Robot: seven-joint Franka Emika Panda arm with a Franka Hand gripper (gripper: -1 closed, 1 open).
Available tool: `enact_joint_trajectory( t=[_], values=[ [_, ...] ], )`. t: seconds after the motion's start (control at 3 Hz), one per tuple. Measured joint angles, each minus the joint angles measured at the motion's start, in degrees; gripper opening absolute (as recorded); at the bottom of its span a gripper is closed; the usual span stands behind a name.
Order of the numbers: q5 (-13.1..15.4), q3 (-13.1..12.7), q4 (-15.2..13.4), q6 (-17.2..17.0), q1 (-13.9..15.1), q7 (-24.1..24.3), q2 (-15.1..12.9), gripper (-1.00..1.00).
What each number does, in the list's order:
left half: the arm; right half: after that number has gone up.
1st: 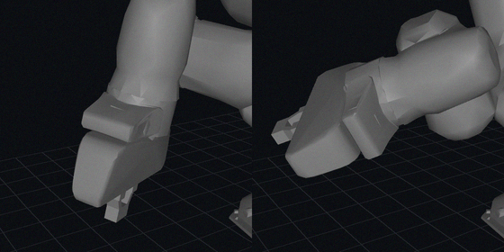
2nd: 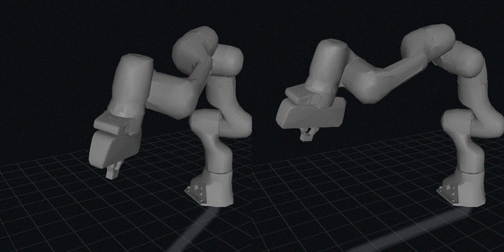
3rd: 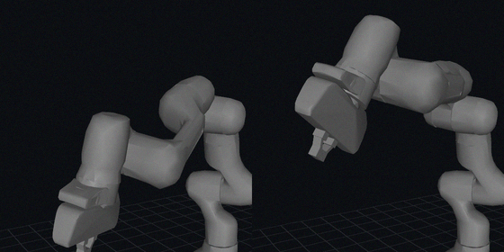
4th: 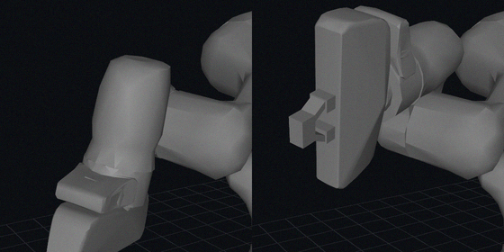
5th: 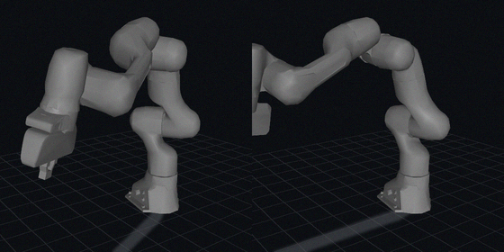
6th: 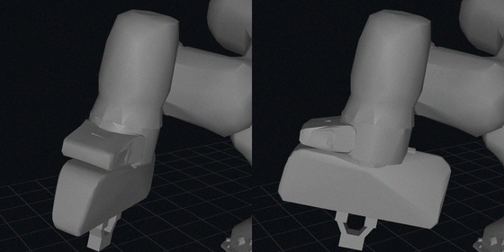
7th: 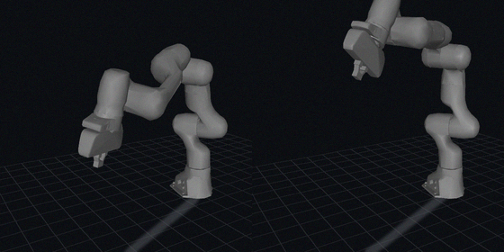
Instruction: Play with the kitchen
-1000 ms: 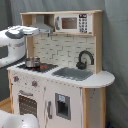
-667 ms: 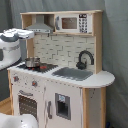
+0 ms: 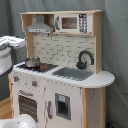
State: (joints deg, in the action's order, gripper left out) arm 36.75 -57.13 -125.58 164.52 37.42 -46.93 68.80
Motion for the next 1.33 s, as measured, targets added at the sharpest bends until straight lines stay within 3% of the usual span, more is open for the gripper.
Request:
enact_joint_trajectory(
  t=[0.67,1.33],
  values=[
    [-0.01,-3.72,-1.74,-6.23,-4.44,3.69,6.43,1.0],
    [-0.01,-10.63,-1.7,-12.39,-6.34,10.5,11.83,1.0]
  ],
)
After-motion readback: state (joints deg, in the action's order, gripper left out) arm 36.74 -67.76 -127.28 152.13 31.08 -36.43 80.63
